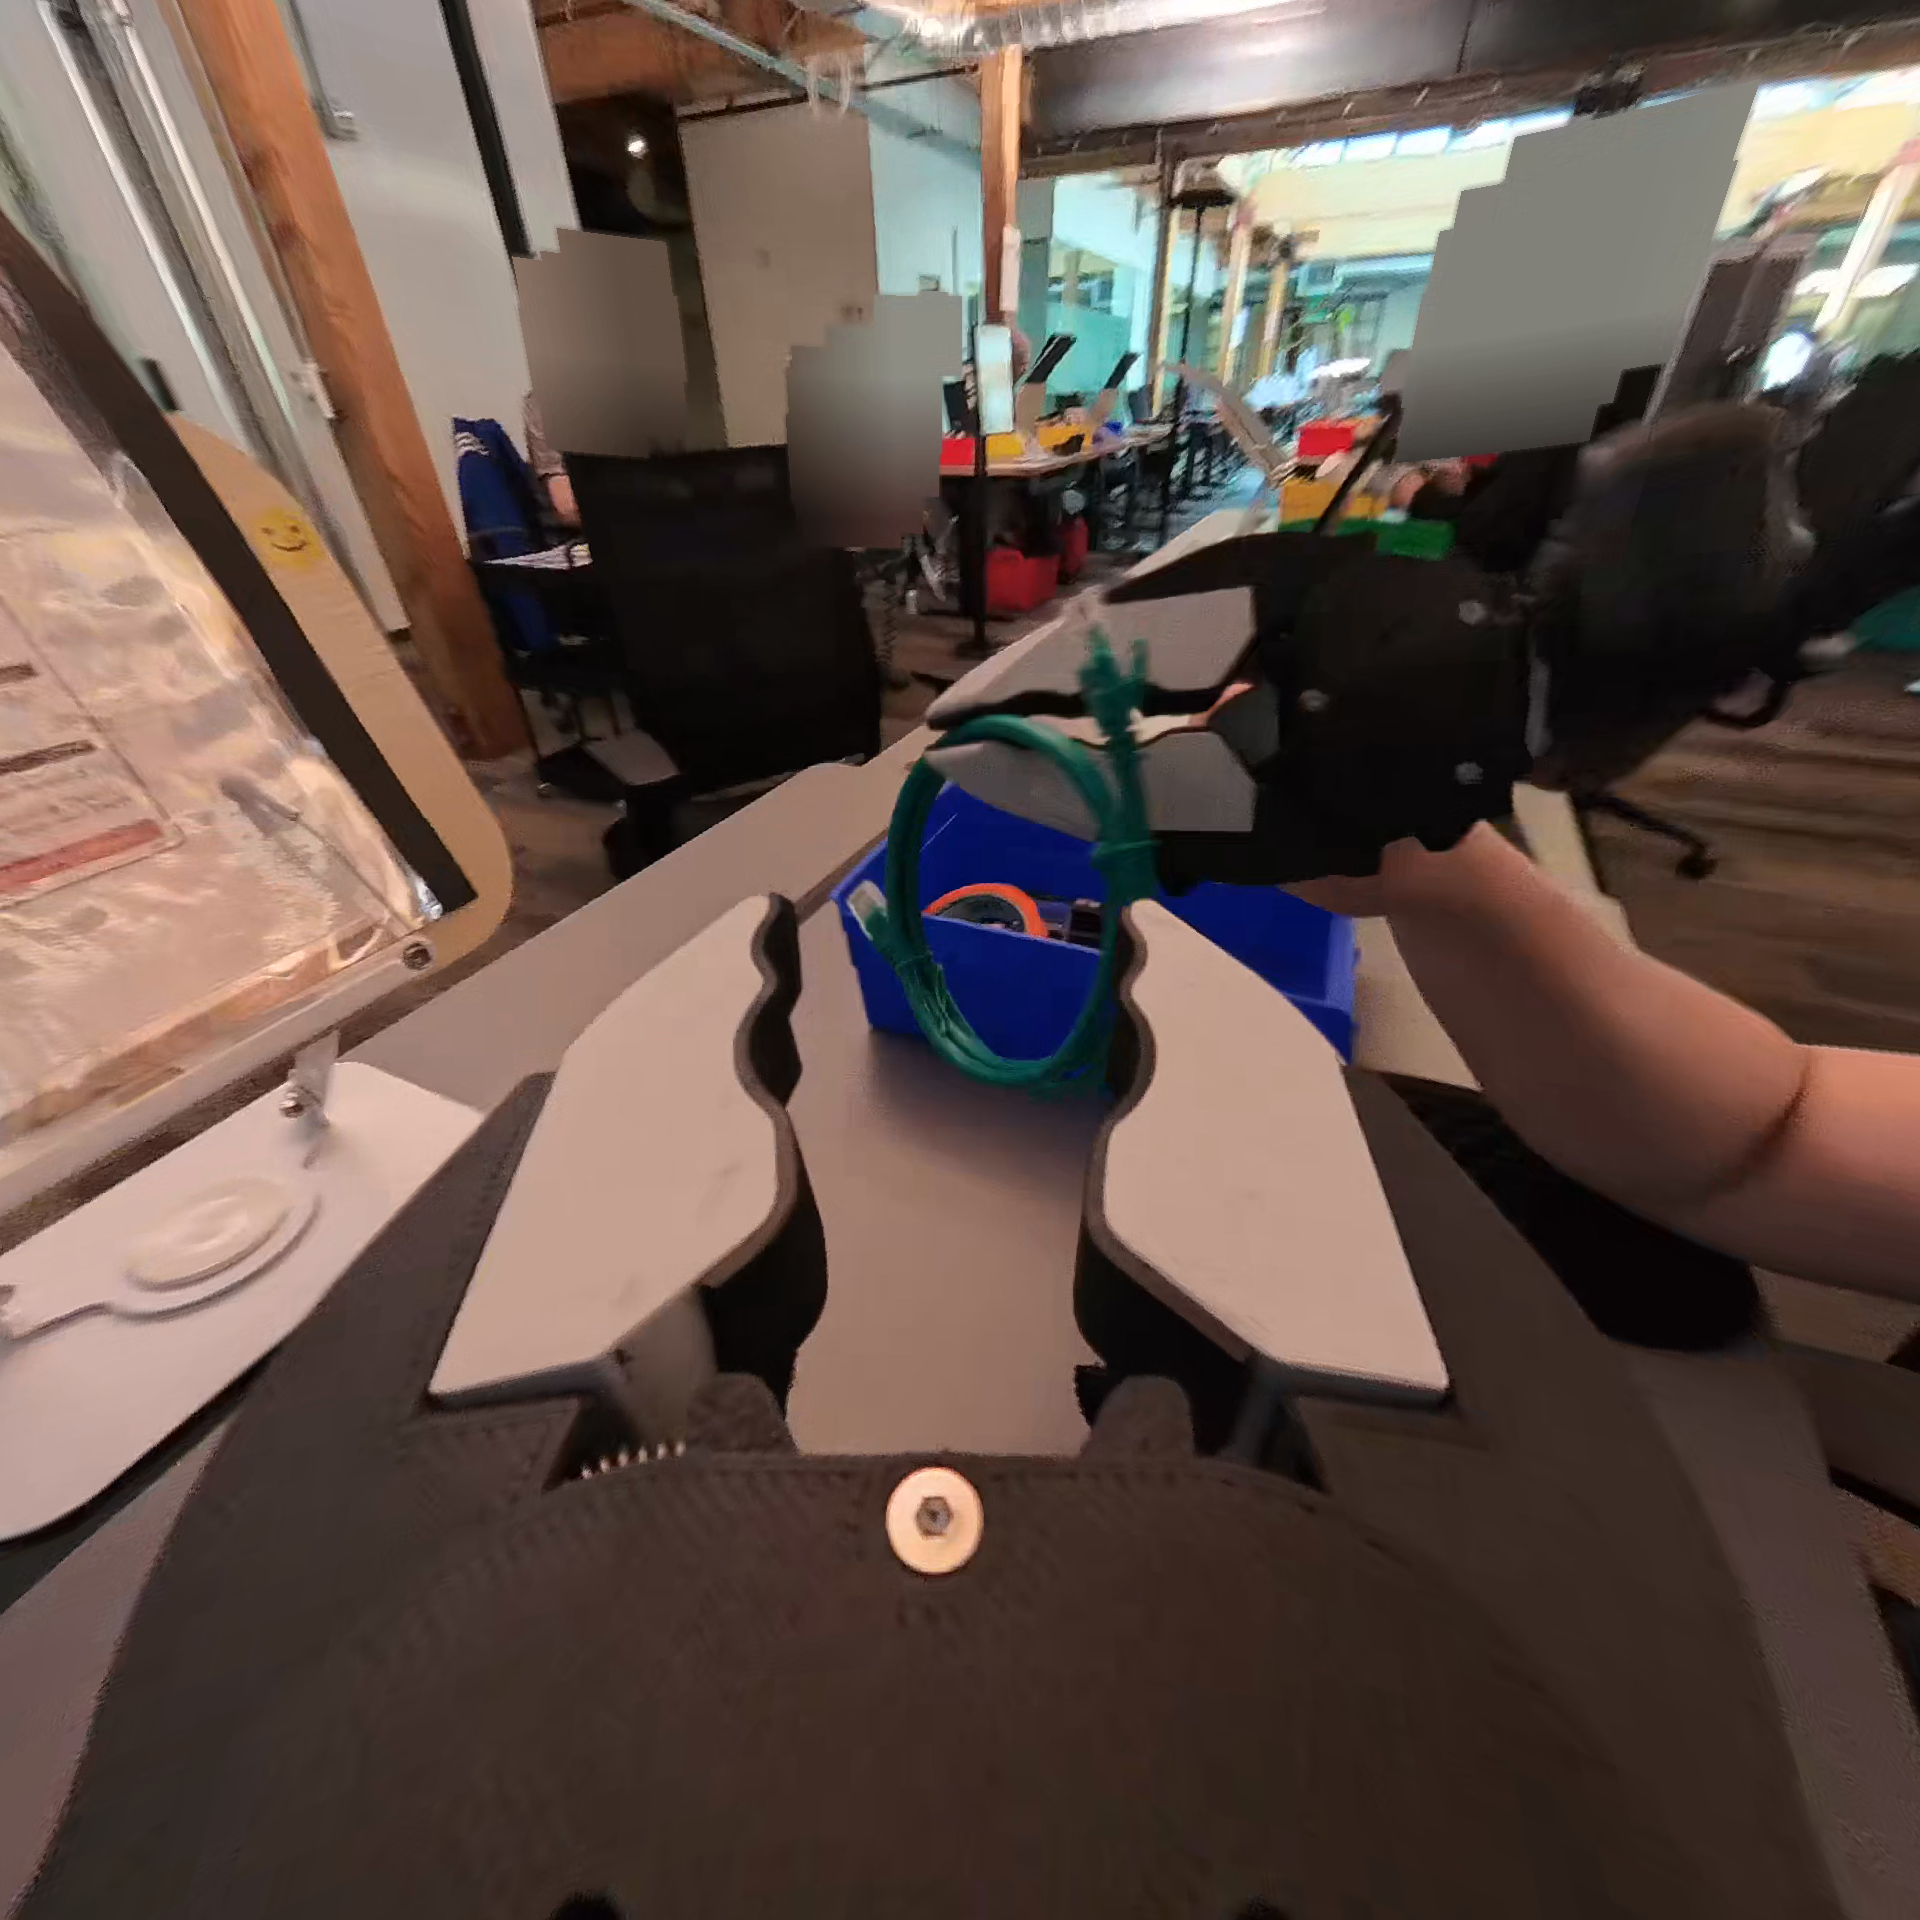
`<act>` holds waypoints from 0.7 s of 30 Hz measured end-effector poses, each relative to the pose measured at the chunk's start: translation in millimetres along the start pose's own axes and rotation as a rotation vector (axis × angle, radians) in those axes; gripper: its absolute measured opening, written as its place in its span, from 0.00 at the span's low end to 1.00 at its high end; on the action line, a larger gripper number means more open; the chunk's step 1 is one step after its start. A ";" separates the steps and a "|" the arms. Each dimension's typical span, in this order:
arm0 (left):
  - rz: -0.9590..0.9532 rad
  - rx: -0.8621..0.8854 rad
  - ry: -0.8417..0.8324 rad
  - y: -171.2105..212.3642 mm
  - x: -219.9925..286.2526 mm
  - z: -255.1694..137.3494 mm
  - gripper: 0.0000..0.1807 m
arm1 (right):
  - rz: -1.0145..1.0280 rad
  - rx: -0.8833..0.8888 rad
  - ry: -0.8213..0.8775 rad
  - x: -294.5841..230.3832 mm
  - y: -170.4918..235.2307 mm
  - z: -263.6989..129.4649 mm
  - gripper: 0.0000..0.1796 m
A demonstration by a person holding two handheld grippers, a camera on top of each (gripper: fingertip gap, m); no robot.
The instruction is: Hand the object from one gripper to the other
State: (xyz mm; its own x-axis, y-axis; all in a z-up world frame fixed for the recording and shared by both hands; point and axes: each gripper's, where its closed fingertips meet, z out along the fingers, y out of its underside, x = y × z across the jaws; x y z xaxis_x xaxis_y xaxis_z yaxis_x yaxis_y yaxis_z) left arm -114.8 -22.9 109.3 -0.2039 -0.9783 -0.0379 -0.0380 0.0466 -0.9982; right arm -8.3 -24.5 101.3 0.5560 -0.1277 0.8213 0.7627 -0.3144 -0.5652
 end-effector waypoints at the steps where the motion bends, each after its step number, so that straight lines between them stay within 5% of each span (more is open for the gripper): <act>1: 0.030 -0.027 -0.031 3.1 2.8 2.1 0.33 | 0.021 -0.056 -0.010 -2.8 8.7 4.3 0.04; 11: 0.386 -0.197 -0.377 43.2 7.9 30.9 0.30 | 0.167 -0.229 -0.067 -33.2 12.3 5.9 0.04; 14: 0.410 -0.227 -0.379 49.6 5.1 32.0 0.20 | 0.149 -0.244 -0.072 -38.6 9.4 4.2 0.04; 15: 0.431 -0.252 -0.393 51.6 0.9 30.6 0.09 | 0.150 -0.238 -0.073 -39.5 7.6 3.9 0.04; 21: 0.410 -0.229 -0.380 33.3 -17.5 13.9 0.07 | 0.137 -0.101 -0.109 -34.1 -13.5 -5.2 0.08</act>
State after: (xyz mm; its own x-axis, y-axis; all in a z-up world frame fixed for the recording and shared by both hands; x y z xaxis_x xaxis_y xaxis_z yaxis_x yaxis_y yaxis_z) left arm -98.9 -7.1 76.1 0.1160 -0.8731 -0.4735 -0.2485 0.4361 -0.8649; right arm -39.3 -20.8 81.3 0.6892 -0.0749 0.7207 0.6433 -0.3944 -0.6562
